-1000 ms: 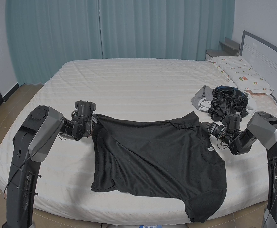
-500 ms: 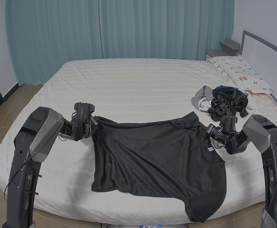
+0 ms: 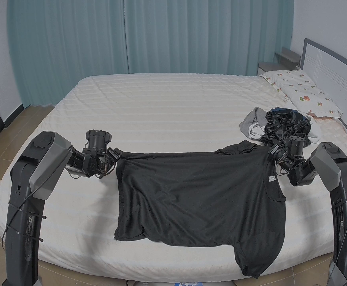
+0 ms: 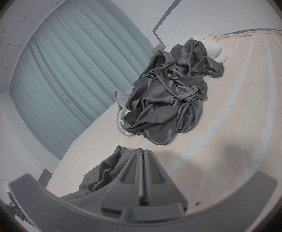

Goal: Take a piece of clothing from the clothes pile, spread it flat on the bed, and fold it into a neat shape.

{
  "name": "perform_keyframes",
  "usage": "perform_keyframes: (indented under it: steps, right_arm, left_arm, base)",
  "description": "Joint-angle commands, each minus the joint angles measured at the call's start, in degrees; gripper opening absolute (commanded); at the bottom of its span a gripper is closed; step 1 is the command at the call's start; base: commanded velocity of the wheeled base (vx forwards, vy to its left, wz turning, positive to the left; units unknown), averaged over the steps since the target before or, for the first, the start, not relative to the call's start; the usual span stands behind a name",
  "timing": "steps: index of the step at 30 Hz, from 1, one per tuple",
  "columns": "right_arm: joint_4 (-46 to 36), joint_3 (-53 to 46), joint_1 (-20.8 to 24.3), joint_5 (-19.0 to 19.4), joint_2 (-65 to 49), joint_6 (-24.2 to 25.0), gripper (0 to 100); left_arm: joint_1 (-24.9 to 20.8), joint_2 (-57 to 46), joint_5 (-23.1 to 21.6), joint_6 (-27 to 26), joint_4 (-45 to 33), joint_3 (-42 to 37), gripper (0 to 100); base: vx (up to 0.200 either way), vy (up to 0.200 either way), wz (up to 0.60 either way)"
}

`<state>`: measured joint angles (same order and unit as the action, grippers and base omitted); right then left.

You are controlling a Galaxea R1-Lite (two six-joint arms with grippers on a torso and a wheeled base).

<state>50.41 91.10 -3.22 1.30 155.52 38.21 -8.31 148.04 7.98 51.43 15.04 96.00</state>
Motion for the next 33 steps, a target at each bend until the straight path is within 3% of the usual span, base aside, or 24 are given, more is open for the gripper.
perform_keyframes:
  steps: [1, 7, 15, 24, 28, 33]
  right_arm:
    - [0.1, -0.1, 0.2, 0.0, 0.8, -0.1, 100]
    - [0.8, -2.9, 0.0, 0.2, -1.6, -0.2, 100]
    - [5.1, -20.3, -2.1, 3.4, -12.5, -0.5, 100]
    - [9.4, -45.4, -3.6, 6.3, -28.6, -0.5, 100]
    - [12.9, -54.5, -3.2, 7.1, -33.4, -0.5, 100]
    - [15.9, -64.0, -1.8, 9.0, -37.3, -0.9, 100]
  left_arm:
    - [-0.2, -0.4, -0.1, 0.1, 0.1, 0.0, 100]
    - [0.0, -1.9, -0.2, 0.2, 0.0, -1.6, 100]
    - [0.0, -11.6, -5.7, 0.3, 2.0, -15.6, 100]
    - [-3.8, -22.1, -7.4, 0.3, 24.1, -44.3, 100]
    - [-5.6, -24.8, -7.3, 1.5, 28.7, -51.8, 100]
    - [-7.0, -29.4, -7.3, 6.9, 29.0, -56.8, 100]
  base:
    - [0.000, 0.000, 0.00]
    - [0.000, 0.000, 0.00]
    - [0.000, 0.000, 0.00]
    - [0.000, 0.000, 0.00]
    - [0.000, 0.000, 0.00]
    - [0.000, 0.000, 0.00]
